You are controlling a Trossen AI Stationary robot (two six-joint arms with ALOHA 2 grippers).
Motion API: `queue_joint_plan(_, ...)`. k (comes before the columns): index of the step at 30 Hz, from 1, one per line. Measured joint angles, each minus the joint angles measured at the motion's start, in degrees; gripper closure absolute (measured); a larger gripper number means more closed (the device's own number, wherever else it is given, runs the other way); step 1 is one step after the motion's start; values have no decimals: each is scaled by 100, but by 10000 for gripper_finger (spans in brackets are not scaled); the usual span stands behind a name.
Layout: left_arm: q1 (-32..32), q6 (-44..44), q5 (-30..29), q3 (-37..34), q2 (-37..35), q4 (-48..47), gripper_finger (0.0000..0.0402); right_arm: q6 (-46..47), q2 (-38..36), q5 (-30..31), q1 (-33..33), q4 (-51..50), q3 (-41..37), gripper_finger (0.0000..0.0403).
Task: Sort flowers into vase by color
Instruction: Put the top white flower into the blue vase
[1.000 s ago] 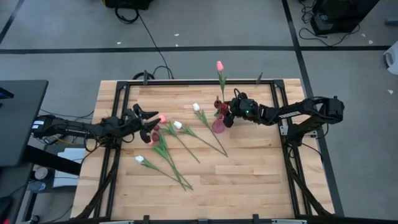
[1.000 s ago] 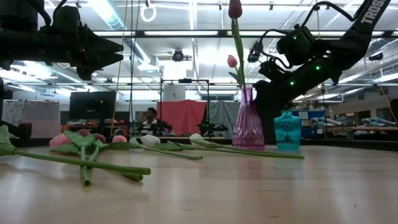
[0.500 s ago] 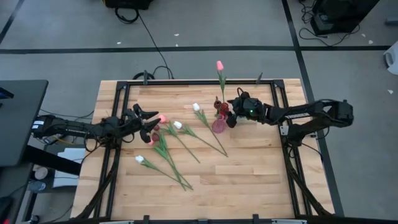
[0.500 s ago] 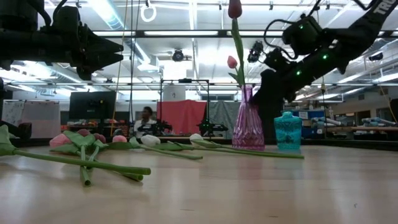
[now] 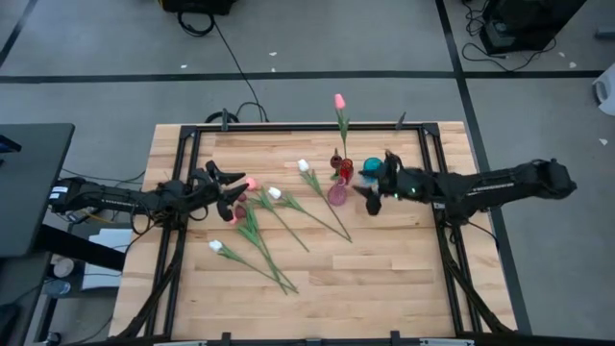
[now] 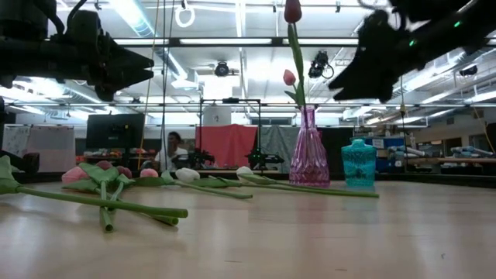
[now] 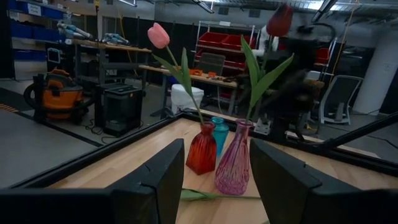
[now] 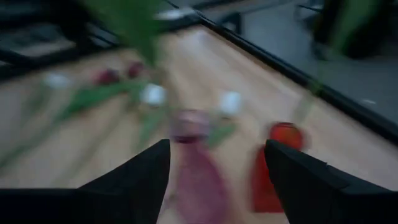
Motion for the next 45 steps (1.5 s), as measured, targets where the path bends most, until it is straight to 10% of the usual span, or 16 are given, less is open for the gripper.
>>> queue_joint_plan(10,0,1,-477,0,1,-111,214,1314,1830,415,1628,-541,857,154)
queue_joint_plan(30,0,172,-479,0,-1,13,214,2895,4542,603,1521,-1292,1803,180)
queue_joint_plan(40,0,172,-479,0,-1,8,214,3000,4594,18,1426,-1277,1805,372)
queue_joint_plan(45,0,172,-479,0,-1,8,214,2926,4489,-541,1284,-1277,1797,391)
